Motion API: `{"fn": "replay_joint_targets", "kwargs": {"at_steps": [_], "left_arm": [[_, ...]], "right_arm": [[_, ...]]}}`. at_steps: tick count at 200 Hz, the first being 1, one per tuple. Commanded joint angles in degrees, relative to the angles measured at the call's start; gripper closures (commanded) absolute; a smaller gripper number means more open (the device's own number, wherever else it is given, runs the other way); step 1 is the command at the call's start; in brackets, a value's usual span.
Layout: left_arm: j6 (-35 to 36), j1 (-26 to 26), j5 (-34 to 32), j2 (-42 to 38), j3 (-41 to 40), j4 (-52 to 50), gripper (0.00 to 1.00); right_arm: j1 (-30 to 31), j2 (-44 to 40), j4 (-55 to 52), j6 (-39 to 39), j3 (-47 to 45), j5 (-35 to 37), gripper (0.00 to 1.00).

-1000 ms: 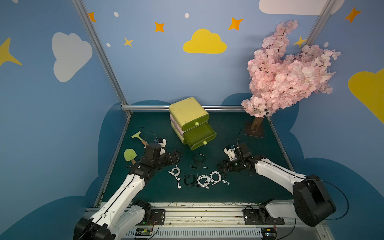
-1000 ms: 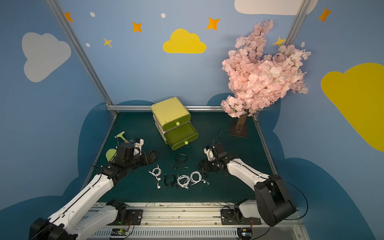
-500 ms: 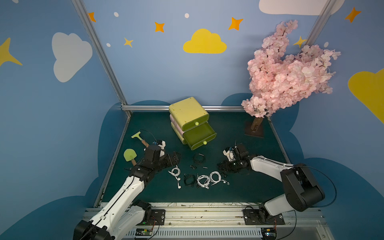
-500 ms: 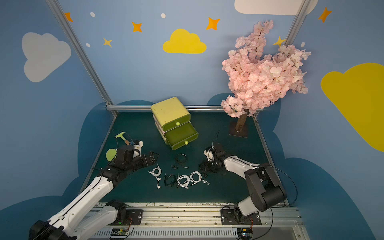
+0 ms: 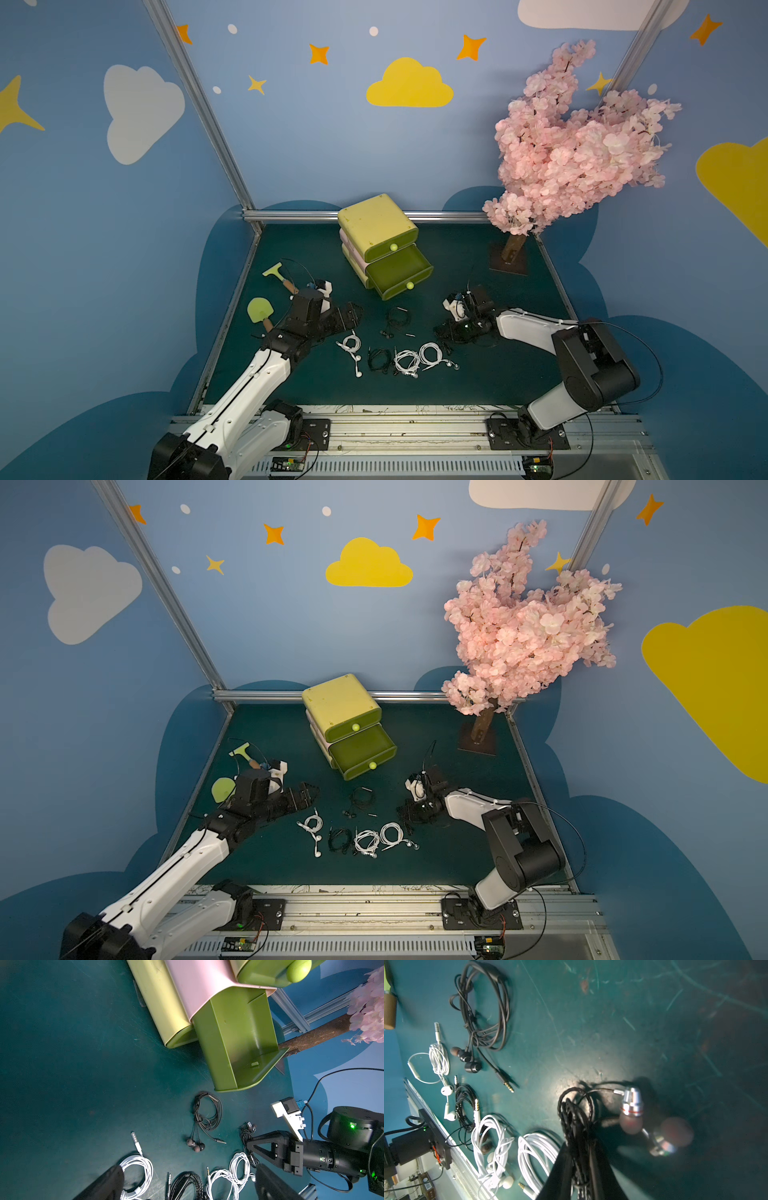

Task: Place the wired earphones into the drawer by color
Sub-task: Pick up the wired earphones from the center of the board.

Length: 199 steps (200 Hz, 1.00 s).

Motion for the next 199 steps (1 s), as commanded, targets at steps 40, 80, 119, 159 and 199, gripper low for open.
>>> {"fn": "replay_joint_targets", "kwargs": {"at_steps": [40,80,119,159,199], "left_arm": [[-0.33,-0.28,-0.04,0.03,0.54,0.19,0.00],[-0.63,-0.28,-0.49,-0.55,0.19,0.15,0.00],[-0.96,-0.28,-0.83,-0.73,-0.03,0.17,0.00],[-1.40,-0.28,-0.77,-0.51,-0.33,0.53,0.00],[-1.47,-0.25,-0.92,-0.46,-0.60,0.41,0.00]], "right_arm": [[-0.39,-3.88,-3.19,-1.62,1.19,1.39,0.92],[-0.39,-9.51,-7.28,-2.65,2.23,2.27,0.92],[-0.05,-15.99,-9.12,-3.26,5.67,1.88,0.92],[0.70,-16.85,-8.41,-4.33,13.54,1.02,0.93],[2.01,-12.88,-4.44,-4.42,21.88,0.12,0.93]]}}
